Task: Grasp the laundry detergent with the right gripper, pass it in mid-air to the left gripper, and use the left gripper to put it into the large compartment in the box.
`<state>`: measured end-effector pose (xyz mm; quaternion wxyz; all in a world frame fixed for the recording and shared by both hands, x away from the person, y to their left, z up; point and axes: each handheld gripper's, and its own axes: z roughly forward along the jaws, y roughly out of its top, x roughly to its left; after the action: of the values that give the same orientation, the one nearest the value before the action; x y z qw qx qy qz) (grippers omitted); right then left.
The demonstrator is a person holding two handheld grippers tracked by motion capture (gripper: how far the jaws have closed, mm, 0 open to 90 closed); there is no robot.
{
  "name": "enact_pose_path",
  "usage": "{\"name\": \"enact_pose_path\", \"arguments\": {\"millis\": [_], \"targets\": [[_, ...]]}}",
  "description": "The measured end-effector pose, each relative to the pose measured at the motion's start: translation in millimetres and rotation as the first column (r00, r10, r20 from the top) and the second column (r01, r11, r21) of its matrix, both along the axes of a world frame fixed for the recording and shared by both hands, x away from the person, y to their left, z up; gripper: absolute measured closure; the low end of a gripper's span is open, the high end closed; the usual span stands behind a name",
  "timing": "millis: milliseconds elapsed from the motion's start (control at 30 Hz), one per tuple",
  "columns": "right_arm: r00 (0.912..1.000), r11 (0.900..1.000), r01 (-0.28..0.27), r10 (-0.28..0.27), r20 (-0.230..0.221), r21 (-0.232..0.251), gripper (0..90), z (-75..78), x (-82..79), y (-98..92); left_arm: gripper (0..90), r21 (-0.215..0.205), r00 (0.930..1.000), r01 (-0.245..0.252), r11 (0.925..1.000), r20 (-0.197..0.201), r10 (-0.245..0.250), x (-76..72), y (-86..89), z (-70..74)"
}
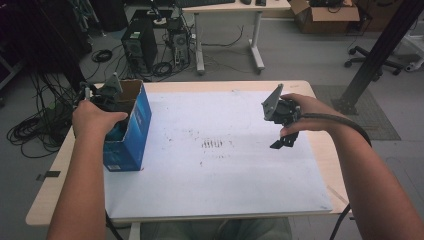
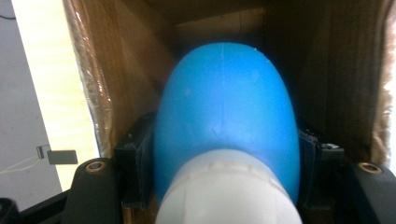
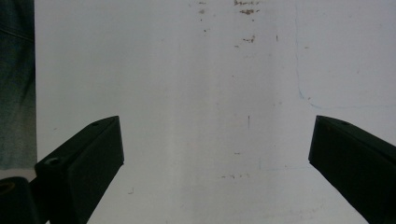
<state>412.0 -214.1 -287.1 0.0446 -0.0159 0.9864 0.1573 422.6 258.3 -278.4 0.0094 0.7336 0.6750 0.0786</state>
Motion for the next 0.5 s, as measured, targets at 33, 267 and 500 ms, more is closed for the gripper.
{"name": "enact_pose_path", "arguments": {"millis": [33,267,500], "targets": [[1.0000,1.000,0.000,0.000,0.002,0.000,3.3,0.2,-0.1,0.0,33.8,0.001,1.0000,-0.001,1.0000,-0.001,0.001,0.1,-0.3,-0.2],[1.0000,1.000,0.001,-0.001,0.002,0.000,3.3,-0.8,-0.3,-0.5,31.3,0.002,1.0000,-0.004,1.0000,-0.002,0.004,0.5,-1.3,-0.2],[1.0000,1.000,0.003,-0.003,0.003,0.003,3.3,-1.3,-0.6,-1.5,30.0,0.006,1.0000,-0.009,0.9999,0.001,0.009,0.0,-2.2,2.8]]}}
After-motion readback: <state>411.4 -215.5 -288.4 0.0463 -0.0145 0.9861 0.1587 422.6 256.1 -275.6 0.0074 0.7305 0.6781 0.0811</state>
